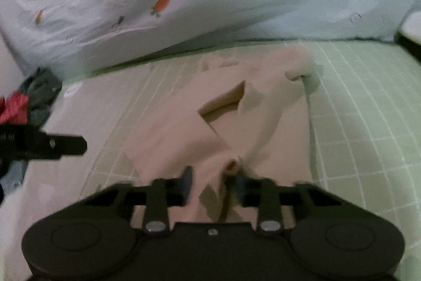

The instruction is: Fold clothes

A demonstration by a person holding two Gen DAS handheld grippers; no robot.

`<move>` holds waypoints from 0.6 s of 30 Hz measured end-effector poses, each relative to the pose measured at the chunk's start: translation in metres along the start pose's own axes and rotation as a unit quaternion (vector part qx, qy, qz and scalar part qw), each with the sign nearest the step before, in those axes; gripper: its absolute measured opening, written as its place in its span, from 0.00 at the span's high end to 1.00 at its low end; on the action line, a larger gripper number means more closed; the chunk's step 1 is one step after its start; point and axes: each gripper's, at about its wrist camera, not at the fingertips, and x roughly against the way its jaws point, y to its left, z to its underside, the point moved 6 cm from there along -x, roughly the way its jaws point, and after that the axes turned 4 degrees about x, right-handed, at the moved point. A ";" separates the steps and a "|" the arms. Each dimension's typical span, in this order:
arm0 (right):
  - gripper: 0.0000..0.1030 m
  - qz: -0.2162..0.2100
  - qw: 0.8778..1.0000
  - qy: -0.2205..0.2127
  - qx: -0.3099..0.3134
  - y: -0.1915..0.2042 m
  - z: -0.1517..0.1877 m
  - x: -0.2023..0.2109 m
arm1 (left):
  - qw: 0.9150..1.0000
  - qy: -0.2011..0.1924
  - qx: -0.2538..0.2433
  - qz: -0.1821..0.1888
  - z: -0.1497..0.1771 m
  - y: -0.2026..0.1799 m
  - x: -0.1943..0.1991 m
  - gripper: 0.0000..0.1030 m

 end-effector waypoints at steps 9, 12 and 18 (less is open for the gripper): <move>0.96 -0.036 0.997 -0.064 -0.012 0.016 -0.006 0.057 | 1.000 -0.011 -0.004 0.014 0.018 -0.008 0.030 0.18; 0.96 -0.025 0.997 -0.069 -0.026 0.016 0.006 0.080 | 1.000 0.004 -0.015 0.021 0.035 -0.016 0.035 0.18; 0.96 -0.011 0.997 -0.048 -0.060 0.017 0.048 0.111 | 0.998 0.037 -0.038 0.031 0.078 -0.032 0.043 0.18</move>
